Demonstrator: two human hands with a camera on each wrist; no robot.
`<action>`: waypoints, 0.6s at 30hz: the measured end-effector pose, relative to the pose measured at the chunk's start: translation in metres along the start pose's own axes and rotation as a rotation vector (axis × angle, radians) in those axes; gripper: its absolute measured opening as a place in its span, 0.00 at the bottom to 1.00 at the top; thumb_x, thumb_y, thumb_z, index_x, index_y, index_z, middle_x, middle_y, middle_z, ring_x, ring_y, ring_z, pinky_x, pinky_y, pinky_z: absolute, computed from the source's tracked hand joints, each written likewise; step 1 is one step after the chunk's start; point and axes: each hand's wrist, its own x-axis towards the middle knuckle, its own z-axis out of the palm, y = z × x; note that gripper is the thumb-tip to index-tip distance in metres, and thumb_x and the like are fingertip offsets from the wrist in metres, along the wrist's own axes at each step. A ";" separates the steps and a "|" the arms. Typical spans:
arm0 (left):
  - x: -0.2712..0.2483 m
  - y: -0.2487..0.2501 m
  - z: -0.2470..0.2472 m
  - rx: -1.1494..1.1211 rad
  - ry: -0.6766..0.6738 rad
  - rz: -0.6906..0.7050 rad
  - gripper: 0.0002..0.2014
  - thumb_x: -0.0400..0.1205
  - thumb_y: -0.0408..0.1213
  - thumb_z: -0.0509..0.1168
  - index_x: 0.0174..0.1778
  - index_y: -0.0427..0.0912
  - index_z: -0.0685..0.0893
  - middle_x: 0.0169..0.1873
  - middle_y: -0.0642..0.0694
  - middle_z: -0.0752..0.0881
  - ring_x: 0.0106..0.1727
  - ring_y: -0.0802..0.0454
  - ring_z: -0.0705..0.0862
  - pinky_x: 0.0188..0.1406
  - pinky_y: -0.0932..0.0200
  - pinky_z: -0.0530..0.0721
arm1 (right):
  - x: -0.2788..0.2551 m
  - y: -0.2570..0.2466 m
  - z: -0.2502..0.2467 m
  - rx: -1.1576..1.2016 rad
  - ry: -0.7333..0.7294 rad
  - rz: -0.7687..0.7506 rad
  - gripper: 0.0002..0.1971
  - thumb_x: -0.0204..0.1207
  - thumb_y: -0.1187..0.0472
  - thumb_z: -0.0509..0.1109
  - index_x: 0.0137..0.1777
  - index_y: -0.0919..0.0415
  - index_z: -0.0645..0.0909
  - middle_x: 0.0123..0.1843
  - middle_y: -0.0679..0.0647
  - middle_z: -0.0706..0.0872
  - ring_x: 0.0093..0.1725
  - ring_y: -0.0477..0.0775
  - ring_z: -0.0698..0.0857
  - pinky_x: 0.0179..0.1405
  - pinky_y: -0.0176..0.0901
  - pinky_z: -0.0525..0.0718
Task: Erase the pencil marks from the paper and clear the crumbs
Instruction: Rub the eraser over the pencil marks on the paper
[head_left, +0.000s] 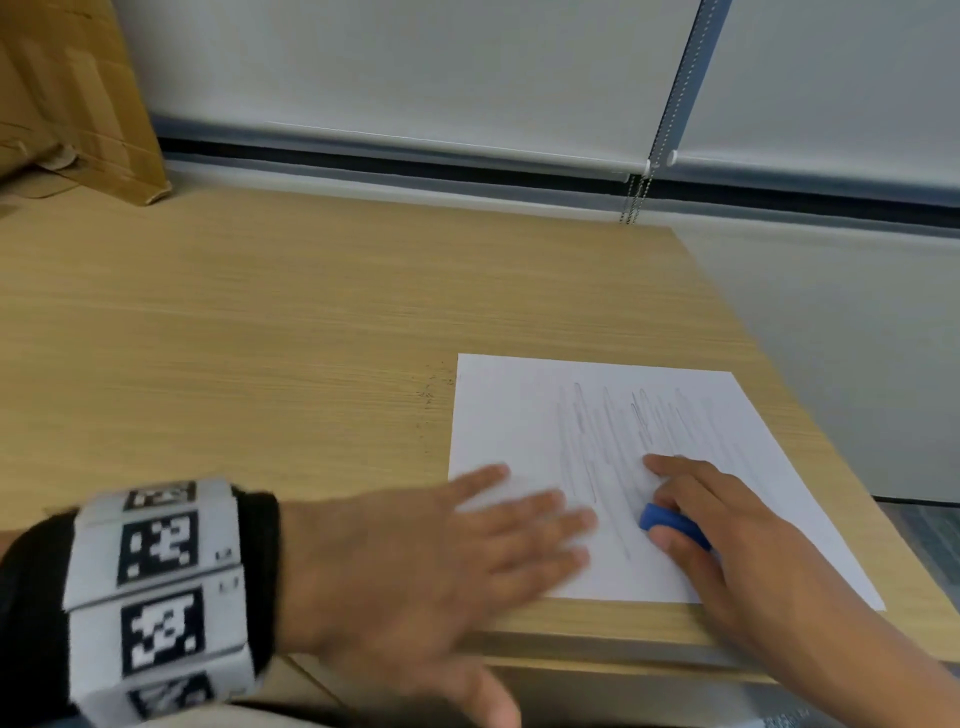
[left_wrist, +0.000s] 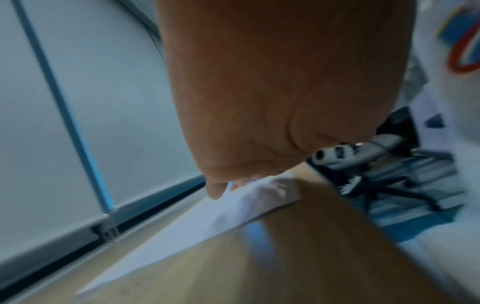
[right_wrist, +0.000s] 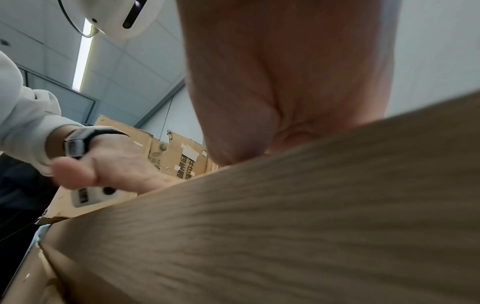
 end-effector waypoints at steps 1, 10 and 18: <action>0.000 0.005 0.003 0.008 0.000 0.046 0.45 0.77 0.70 0.29 0.83 0.44 0.29 0.81 0.45 0.26 0.81 0.51 0.27 0.77 0.38 0.29 | -0.001 0.000 0.001 0.006 0.016 -0.001 0.02 0.80 0.49 0.62 0.48 0.40 0.71 0.71 0.40 0.77 0.67 0.49 0.79 0.56 0.39 0.74; -0.014 -0.022 0.004 0.017 -0.026 -0.432 0.49 0.73 0.74 0.26 0.79 0.38 0.26 0.82 0.35 0.33 0.83 0.42 0.34 0.82 0.43 0.40 | -0.003 -0.002 0.001 0.035 0.011 0.023 0.05 0.81 0.52 0.64 0.49 0.40 0.70 0.71 0.39 0.76 0.66 0.47 0.78 0.57 0.36 0.73; -0.014 -0.022 0.006 -0.094 -0.192 -0.470 0.48 0.72 0.75 0.26 0.75 0.43 0.18 0.76 0.45 0.19 0.76 0.52 0.18 0.81 0.47 0.30 | -0.002 -0.005 -0.001 0.025 -0.021 0.038 0.03 0.78 0.47 0.61 0.50 0.39 0.69 0.73 0.38 0.75 0.68 0.45 0.76 0.58 0.35 0.72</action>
